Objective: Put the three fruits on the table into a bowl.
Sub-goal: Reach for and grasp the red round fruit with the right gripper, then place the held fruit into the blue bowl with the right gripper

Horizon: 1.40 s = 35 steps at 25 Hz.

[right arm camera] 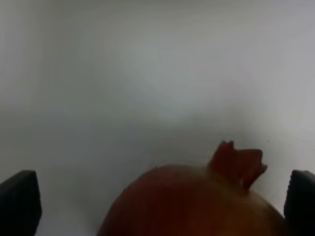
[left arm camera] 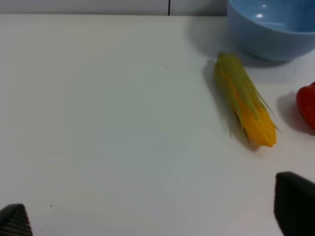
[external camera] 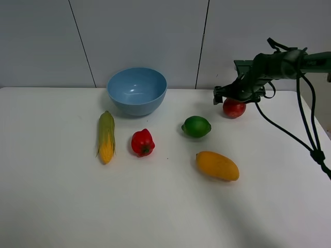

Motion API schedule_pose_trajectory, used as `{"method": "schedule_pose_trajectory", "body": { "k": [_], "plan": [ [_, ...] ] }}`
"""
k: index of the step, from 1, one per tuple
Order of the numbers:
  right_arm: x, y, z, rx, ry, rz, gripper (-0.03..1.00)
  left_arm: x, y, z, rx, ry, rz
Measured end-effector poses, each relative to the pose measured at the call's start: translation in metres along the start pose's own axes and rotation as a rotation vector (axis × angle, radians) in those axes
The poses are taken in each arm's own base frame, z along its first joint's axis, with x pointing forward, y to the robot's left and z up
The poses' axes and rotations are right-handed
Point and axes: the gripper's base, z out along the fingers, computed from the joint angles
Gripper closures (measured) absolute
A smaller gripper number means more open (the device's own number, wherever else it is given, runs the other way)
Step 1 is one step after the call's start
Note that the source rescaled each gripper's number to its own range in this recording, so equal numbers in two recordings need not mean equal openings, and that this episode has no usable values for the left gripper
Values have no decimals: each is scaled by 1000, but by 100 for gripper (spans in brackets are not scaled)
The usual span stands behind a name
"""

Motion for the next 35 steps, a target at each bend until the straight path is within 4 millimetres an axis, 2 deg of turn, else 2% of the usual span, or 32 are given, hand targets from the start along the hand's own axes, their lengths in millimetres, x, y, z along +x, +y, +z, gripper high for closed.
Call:
{"method": "schedule_pose_trajectory", "body": {
  "k": [5, 7, 8, 10, 16, 18, 20, 22, 25, 28, 30, 32, 35],
  "plan": [
    [10, 2, 13, 1, 71, 28, -3, 0, 0, 0, 0, 0, 0],
    [10, 2, 12, 1, 79, 34, 6, 0, 0, 0, 0, 0, 0],
    [11, 2, 12, 1, 83, 42, 22, 0, 0, 0, 0, 0, 0],
    [11, 3, 12, -2, 88, 71, 75, 0, 0, 0, 0, 0, 0],
    [7, 11, 6, -69, 74, 205, 73, 0, 0, 0, 0, 0, 0],
    [-6, 21, -7, -115, 27, 199, 73, 0, 0, 0, 0, 0, 0],
    [-28, 36, -28, -171, -52, 146, 73, 0, 0, 0, 0, 0, 0],
    [-51, 59, -55, -237, -129, 75, 73, 0, 0, 0, 0, 0, 0],
    [-76, 100, -90, -333, -221, -41, 73, 0, 0, 0, 0, 0, 0],
    [-85, 143, -116, -398, -308, -176, 73, 0, 0, 0, 0, 0, 0],
    [-83, 170, -128, -440, -344, -274, 73, 0, 0, 0, 0, 0, 0],
    [-79, 193, -126, -485, -352, -319, 73, 0, 0, 0, 0, 0, 0],
    [-66, 217, -99, -518, -310, -348, 73, 0, 0, 0, 0, 0, 0]
  ]
}}
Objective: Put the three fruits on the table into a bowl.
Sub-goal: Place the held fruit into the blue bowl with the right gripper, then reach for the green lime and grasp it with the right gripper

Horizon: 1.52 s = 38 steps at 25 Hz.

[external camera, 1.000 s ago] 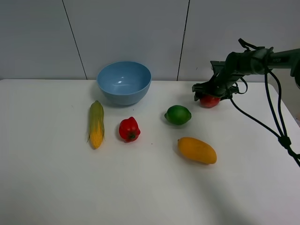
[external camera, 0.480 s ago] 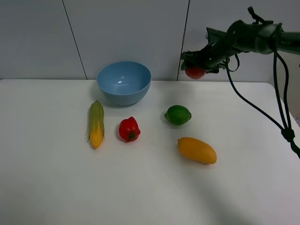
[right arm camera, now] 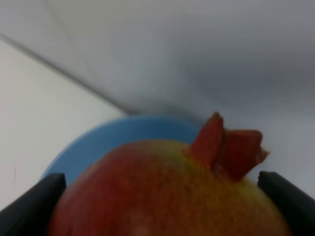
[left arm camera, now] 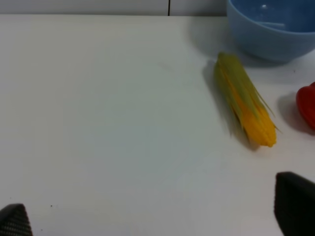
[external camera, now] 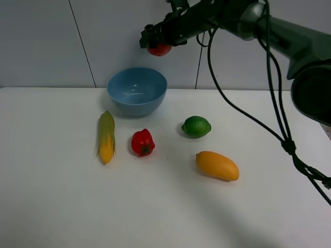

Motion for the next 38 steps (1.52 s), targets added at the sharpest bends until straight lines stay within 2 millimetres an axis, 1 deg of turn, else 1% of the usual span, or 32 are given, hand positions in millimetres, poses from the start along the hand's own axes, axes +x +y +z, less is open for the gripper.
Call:
{"method": "schedule_pose_trajectory", "body": {
  "k": [1, 3, 6, 8, 9, 10, 13, 17, 20, 23, 26, 28, 30, 31, 34, 38],
  "plan": [
    [7, 2, 11, -8, 19, -2, 73, 0, 0, 0, 0, 0, 0],
    [30, 1, 40, -18, 80, 3, 73, 0, 0, 0, 0, 0, 0],
    [56, 4, 65, -31, 157, 0, 73, 0, 0, 0, 0, 0, 0],
    [66, 6, 73, -33, 186, -13, 73, 0, 0, 0, 0, 0, 0],
    [67, 8, 75, -32, 188, -19, 73, 0, 0, 0, 0, 0, 0],
    [68, 10, 77, -29, 186, -20, 71, 0, 0, 0, 0, 0, 0],
    [65, 11, 77, 2, 155, -2, 68, 0, 0, 0, 0, 0, 0],
    [64, 9, 75, 35, 163, 14, 68, 0, 0, 0, 0, 0, 0],
    [58, 10, 66, 56, 186, -9, 68, 0, 0, 0, 0, 0, 0],
    [44, 14, 49, 74, 183, -58, 68, 0, 0, 0, 0, 0, 0],
    [22, 22, 24, 81, 147, -89, 68, 0, 0, 0, 0, 0, 0],
    [12, 25, 6, 87, 126, -98, 68, 0, 0, 0, 0, 0, 0],
    [10, 23, -6, 98, 130, -99, 68, 0, 0, 0, 0, 0, 0],
    [10, 21, -12, 105, 134, -97, 68, 0, 0, 0, 0, 0, 0],
    [18, 13, -32, 137, 189, -96, 68, 0, 0, 0, 0, 0, 0],
    [42, 12, -53, 165, 290, -113, 68, 0, 0, 0, -9, -1, -4]
  ]
}}
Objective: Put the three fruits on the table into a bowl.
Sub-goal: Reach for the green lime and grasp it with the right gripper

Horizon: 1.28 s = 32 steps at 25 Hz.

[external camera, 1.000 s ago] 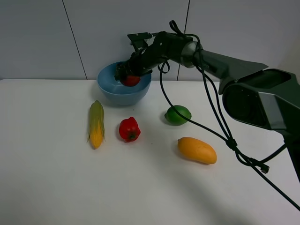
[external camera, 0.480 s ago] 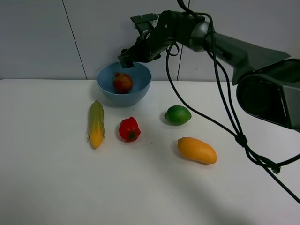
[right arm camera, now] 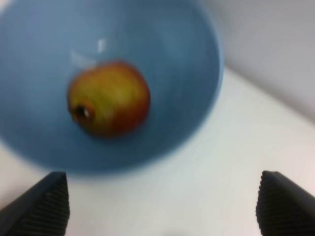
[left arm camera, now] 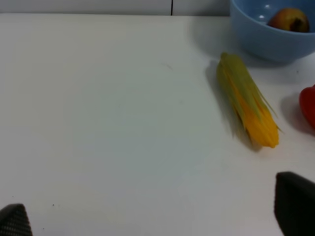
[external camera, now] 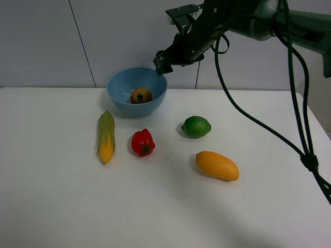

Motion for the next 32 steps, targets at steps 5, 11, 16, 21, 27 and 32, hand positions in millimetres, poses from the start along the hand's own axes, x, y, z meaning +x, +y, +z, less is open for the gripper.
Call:
{"method": "schedule_pose_trajectory", "body": {
  "k": [5, 11, 16, 21, 27, 32],
  "plan": [
    [43, -2, 3, 30, 141, -34, 68, 0, 0, 0, 0, 0, 0],
    [82, -8, 23, 70, 244, -85, 68, 0, 0, 0, 0, 0, 0],
    [94, -13, 37, 95, 277, -120, 68, 0, 0, 0, 0, 0, 0],
    [105, -16, 54, 91, 321, -114, 60, 0, 0, 0, 0, 0, 0],
    [116, -19, 75, 91, 341, -115, 37, 0, 0, 0, 0, 0, 0],
    [125, -20, 90, 87, 355, -109, 39, 0, 0, 0, 0, 0, 0]
  ]
}}
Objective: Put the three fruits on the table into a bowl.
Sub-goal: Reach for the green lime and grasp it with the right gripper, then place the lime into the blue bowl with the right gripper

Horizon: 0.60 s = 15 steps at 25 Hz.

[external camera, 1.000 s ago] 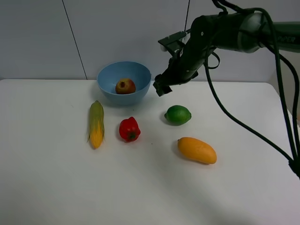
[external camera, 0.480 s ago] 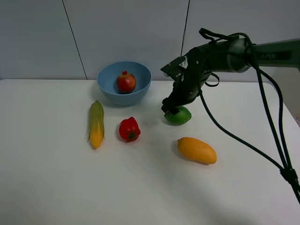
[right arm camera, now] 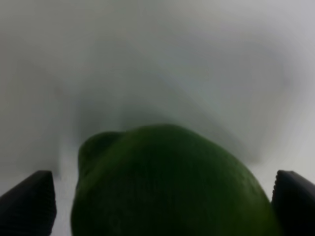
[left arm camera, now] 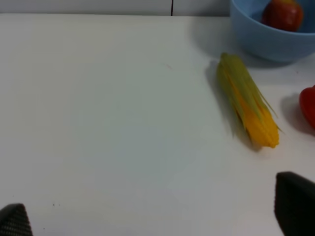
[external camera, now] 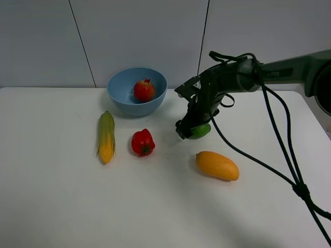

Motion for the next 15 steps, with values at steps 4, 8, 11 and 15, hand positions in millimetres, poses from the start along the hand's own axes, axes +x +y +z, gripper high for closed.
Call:
{"method": "schedule_pose_trajectory", "body": {
  "k": [4, 8, 11, 15],
  "plan": [
    [4, 1, 5, -6, 33, 1, 84, 0, 0, 0, 0, 0, 0],
    [7, 3, 0, -29, 73, 20, 84, 0, 0, 0, 0, 0, 2],
    [1, 2, -18, -24, 27, 24, 84, 0, 0, 0, 0, 0, 2],
    [-12, 1, -52, -20, -97, 47, 84, 0, 0, 0, 0, 0, 2]
  ]
}}
